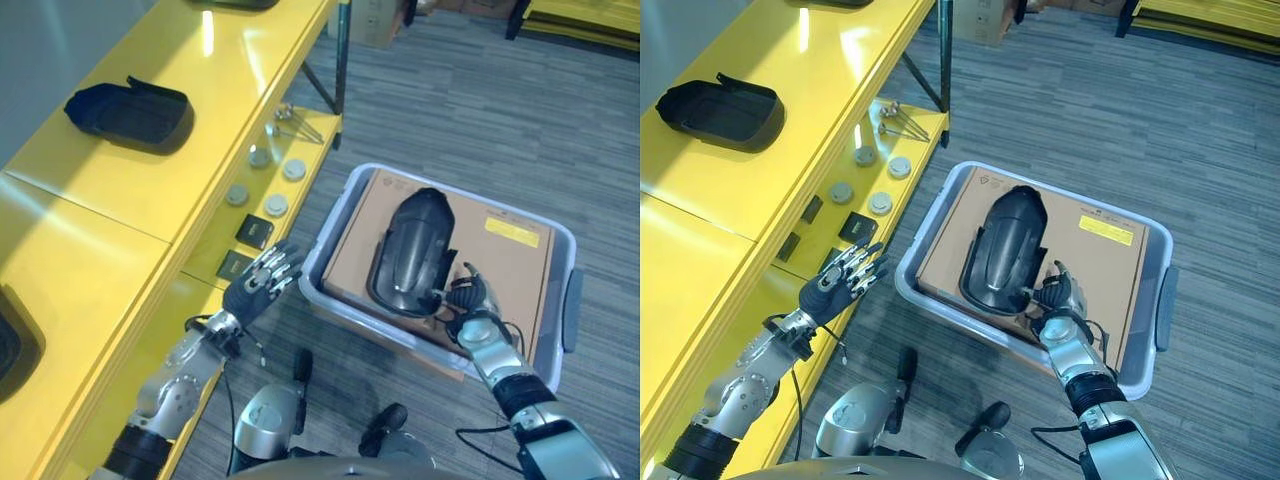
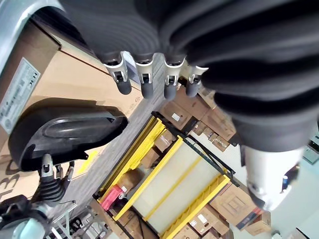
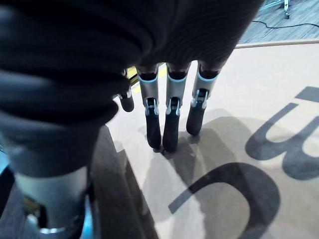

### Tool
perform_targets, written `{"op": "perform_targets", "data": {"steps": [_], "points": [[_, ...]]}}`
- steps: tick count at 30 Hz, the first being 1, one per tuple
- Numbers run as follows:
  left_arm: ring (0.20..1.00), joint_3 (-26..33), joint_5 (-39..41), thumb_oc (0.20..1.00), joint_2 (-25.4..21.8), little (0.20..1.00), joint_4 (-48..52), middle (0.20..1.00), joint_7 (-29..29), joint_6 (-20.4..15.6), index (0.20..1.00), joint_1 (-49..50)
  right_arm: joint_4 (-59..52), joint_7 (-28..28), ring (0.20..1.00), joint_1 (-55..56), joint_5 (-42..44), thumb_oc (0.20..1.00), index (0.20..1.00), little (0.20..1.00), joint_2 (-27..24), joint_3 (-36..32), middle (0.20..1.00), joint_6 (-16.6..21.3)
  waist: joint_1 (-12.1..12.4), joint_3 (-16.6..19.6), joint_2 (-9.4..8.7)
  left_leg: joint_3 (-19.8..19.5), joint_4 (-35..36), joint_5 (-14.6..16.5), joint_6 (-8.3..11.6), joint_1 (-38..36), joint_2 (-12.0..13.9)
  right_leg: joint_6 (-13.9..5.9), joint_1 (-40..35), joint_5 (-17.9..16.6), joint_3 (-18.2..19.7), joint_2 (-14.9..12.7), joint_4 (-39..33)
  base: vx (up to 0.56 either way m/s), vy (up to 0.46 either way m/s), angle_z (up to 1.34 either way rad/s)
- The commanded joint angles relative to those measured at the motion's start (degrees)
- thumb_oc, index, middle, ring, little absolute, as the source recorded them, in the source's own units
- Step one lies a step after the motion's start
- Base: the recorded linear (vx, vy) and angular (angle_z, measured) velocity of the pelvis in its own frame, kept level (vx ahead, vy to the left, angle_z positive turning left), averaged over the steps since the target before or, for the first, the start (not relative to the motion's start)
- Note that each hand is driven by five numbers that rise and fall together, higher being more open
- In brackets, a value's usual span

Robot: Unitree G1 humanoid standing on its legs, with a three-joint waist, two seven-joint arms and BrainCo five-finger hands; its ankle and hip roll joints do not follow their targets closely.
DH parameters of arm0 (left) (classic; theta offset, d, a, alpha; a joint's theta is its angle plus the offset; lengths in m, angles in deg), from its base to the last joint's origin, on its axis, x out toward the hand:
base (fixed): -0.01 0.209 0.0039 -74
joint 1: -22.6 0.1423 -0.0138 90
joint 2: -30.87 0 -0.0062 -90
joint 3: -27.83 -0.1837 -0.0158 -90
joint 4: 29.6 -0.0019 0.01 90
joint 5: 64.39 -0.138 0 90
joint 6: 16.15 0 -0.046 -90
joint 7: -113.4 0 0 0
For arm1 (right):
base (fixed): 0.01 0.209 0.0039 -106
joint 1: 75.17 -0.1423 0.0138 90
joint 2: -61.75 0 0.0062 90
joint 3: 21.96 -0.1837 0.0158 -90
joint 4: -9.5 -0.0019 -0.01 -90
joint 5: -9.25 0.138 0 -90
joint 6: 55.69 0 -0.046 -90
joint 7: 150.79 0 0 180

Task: Move parts from the plastic box to the shelf.

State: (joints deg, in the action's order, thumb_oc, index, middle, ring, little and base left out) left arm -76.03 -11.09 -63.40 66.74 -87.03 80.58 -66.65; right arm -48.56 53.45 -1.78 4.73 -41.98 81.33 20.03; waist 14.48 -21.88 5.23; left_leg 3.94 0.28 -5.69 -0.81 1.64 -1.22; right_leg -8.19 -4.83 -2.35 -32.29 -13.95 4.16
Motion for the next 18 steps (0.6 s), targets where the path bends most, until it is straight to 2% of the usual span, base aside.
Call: {"op": "perform_targets", "data": {"steps": [1,8,18], "points": [[1.000,-1.6,0.3,1.000,1.0,1.000,3.8,1.000,-1.2,-3.3,1.000,0.6,0.3,0.2,1.000,0.6,-2.0,1.000,1.000,1.000,-0.2,2.9,1.000,-2.2,0.8,1.9,-1.02,2.5,-4.3,7.3,0.98,2.1,0.9,-2.87,2.6,4.0,5.6,-2.2,3.7,0.00,0.000,0.00],[1.000,-3.1,0.6,1.000,1.7,1.000,2.8,1.000,-1.1,-4.6,1.000,-1.6,2.9,1.8,1.000,-3.2,-1.9,1.000,1.000,1.000,1.2,5.8,1.000,-5.4,1.5,0.5,-0.70,1.6,-5.3,7.2,0.99,3.4,0.3,-2.70,3.3,4.1,5.2,-2.6,4.3,-0.02,0.025,0.02],[1.000,-3.6,1.9,1.000,1.5,1.000,2.3,1.000,-1.3,-6.0,1.000,-3.3,4.0,2.9,1.000,-5.7,-0.7,1.000,1.000,1.000,0.8,6.6,1.000,-6.3,1.9,-1.4,-0.47,1.0,-6.3,6.8,0.88,5.7,0.0,-2.76,5.1,3.8,5.2,-3.0,5.0,-0.04,0.020,0.03]]}}
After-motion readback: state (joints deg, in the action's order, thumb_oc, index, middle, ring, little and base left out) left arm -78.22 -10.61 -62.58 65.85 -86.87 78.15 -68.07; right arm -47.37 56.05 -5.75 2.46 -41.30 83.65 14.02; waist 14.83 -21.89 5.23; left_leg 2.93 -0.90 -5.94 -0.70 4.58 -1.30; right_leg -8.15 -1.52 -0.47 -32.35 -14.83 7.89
